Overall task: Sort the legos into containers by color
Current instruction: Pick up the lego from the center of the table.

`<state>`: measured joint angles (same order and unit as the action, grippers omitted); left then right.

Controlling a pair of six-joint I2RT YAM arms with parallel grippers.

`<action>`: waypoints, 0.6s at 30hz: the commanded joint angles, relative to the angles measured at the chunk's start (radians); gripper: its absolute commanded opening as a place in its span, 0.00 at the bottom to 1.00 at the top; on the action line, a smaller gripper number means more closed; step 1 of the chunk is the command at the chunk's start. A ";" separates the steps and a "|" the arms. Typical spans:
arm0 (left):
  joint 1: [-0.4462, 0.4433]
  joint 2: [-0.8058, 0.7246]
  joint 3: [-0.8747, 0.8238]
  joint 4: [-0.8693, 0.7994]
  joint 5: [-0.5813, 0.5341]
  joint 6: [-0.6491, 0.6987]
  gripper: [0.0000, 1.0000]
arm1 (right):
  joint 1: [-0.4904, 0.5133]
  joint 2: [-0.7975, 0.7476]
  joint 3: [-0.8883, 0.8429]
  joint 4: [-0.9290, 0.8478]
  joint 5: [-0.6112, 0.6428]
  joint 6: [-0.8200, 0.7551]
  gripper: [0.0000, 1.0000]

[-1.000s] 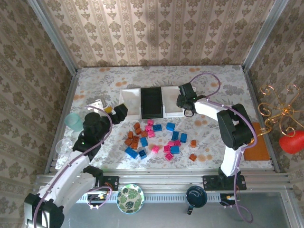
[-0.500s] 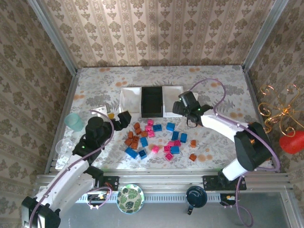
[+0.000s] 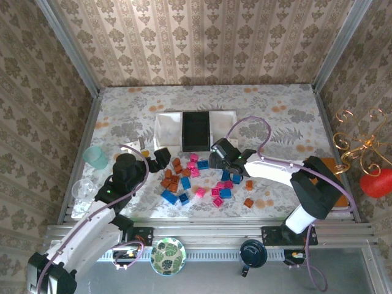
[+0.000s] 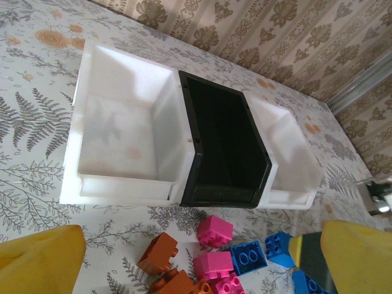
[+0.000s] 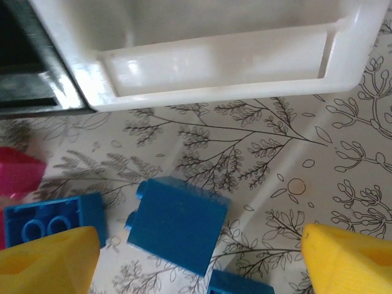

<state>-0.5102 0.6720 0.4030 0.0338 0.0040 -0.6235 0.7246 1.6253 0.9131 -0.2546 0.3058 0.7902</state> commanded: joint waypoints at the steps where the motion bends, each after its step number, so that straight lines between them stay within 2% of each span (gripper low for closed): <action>1: -0.007 -0.020 -0.007 -0.023 0.010 0.010 1.00 | 0.005 0.054 0.057 -0.030 0.083 0.098 0.83; 5: -0.008 -0.042 -0.018 -0.034 0.002 0.012 1.00 | 0.005 0.074 0.046 -0.014 0.089 0.128 0.79; 12: -0.008 -0.043 -0.026 -0.036 0.001 0.015 1.00 | 0.005 0.129 0.065 0.013 0.021 0.110 0.67; 18: -0.008 -0.046 -0.030 -0.043 -0.001 0.019 1.00 | 0.003 0.110 0.038 0.041 0.014 0.088 0.51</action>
<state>-0.5110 0.6346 0.3855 0.0017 0.0032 -0.6235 0.7246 1.7386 0.9604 -0.2230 0.3206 0.8703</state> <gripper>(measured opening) 0.997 0.529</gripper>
